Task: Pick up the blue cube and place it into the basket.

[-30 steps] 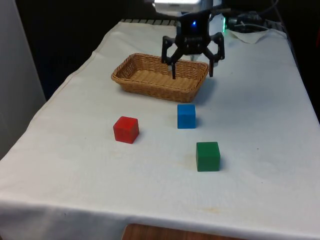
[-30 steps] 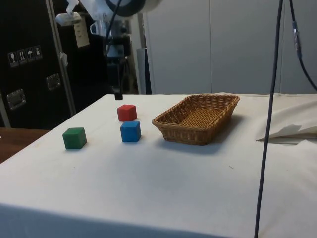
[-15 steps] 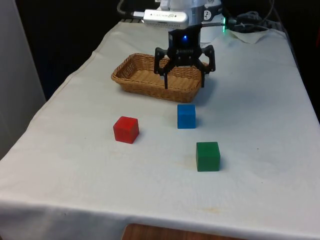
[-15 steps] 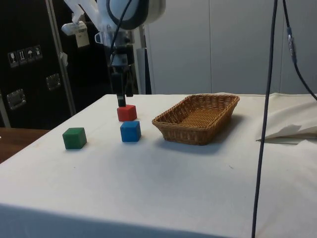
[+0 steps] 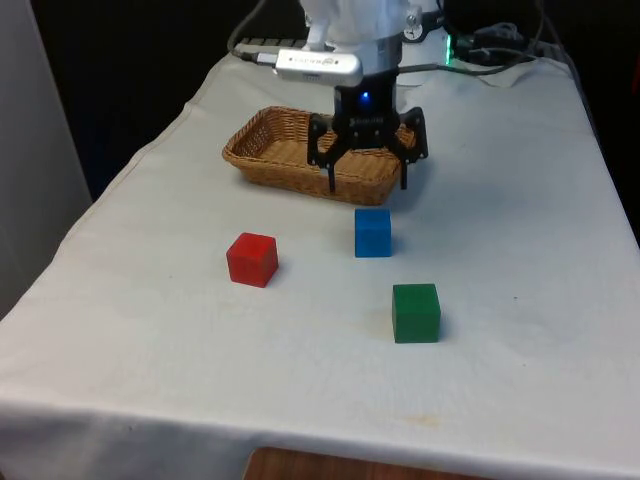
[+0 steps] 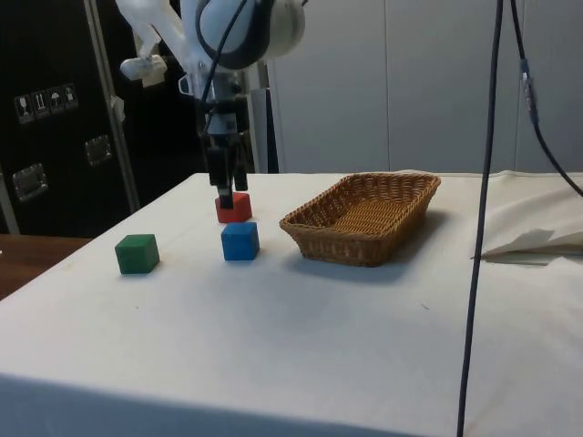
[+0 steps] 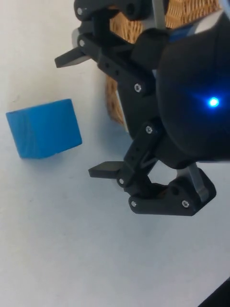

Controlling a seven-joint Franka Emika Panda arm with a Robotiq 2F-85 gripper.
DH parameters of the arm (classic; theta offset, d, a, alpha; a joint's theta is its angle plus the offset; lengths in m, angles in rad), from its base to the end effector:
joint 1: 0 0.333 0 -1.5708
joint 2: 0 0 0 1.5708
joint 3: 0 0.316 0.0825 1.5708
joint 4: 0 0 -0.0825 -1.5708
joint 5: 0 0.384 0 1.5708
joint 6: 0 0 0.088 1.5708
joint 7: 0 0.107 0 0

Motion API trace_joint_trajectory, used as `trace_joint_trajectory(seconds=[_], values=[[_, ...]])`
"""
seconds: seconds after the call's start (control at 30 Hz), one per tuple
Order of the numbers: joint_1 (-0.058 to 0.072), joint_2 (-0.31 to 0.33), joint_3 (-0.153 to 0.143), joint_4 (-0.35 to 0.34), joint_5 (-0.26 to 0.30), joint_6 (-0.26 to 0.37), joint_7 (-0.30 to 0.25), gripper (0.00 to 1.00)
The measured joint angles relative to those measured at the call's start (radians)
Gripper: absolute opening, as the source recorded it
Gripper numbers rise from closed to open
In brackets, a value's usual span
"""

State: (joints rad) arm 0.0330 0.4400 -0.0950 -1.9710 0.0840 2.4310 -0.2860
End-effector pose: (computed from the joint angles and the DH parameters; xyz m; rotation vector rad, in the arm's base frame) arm 0.6162 -0.0358 0.2487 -3.1190 -0.2664 -0.0395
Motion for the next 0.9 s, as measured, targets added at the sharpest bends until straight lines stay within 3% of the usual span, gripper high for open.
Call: trace_joint_trajectory(seconds=[0.27,0.9], values=[[-0.008,0.044,-0.001,0.013,0.068,0.008,-0.037,1.0],[-0.007,0.092,0.006,0.021,0.123,0.029,-0.054,1.0]])
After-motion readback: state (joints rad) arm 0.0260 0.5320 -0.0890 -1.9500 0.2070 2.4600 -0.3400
